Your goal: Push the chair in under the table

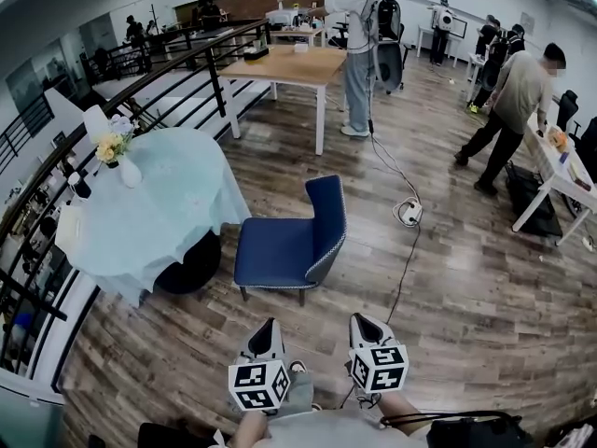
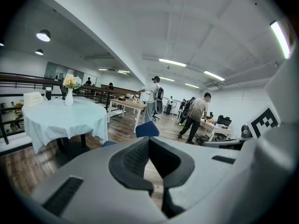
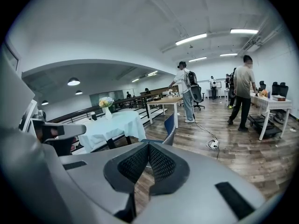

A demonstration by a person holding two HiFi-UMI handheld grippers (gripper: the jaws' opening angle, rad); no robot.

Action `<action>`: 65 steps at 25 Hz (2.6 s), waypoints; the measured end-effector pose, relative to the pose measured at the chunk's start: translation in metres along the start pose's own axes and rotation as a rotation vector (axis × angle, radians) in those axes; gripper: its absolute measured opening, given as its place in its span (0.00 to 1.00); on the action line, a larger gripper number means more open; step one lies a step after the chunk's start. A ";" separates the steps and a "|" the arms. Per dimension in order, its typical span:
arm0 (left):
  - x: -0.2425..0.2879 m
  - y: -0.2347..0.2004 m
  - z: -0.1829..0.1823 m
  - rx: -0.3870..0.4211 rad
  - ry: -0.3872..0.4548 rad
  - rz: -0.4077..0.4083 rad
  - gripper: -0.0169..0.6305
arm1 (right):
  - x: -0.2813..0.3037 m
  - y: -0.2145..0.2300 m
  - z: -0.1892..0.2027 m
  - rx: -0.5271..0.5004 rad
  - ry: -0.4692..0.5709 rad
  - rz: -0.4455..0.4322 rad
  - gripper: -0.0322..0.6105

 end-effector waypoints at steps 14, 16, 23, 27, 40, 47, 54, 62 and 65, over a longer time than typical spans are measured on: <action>0.079 -0.048 -0.042 0.026 -0.007 0.056 0.03 | 0.087 -0.012 -0.050 -0.014 0.020 0.009 0.08; 0.088 -0.059 -0.049 0.028 -0.005 0.055 0.03 | 0.100 -0.015 -0.058 -0.013 0.025 0.009 0.08; 0.113 -0.093 -0.070 0.034 0.003 0.049 0.03 | 0.139 -0.029 -0.081 -0.013 0.035 0.006 0.08; 0.125 -0.108 -0.072 0.030 -0.004 0.048 0.03 | 0.156 -0.035 -0.085 -0.014 0.027 0.008 0.08; 0.144 -0.136 -0.067 -0.017 -0.027 0.055 0.03 | 0.180 -0.039 -0.084 -0.026 -0.024 0.043 0.08; 0.150 -0.137 -0.061 -0.029 -0.049 0.054 0.03 | 0.182 -0.033 -0.083 -0.020 -0.040 0.051 0.08; 0.168 -0.135 -0.061 -0.034 -0.076 0.055 0.03 | 0.193 -0.019 -0.086 -0.014 -0.060 0.059 0.08; 0.210 -0.147 -0.074 -0.036 -0.073 0.003 0.03 | 0.250 0.000 -0.122 -0.035 -0.028 0.023 0.08; 0.231 -0.148 -0.082 -0.028 -0.063 -0.021 0.03 | 0.271 0.011 -0.138 -0.042 -0.015 0.006 0.08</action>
Point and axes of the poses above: the fingertips, and each gripper's own axes: x forward along the fingers, y to its right, z out of its underside, the point moved 7 cm from there along -x, backward along the fingers, and after that the axes turned 14 degrees about z, right-handed, at the moved point
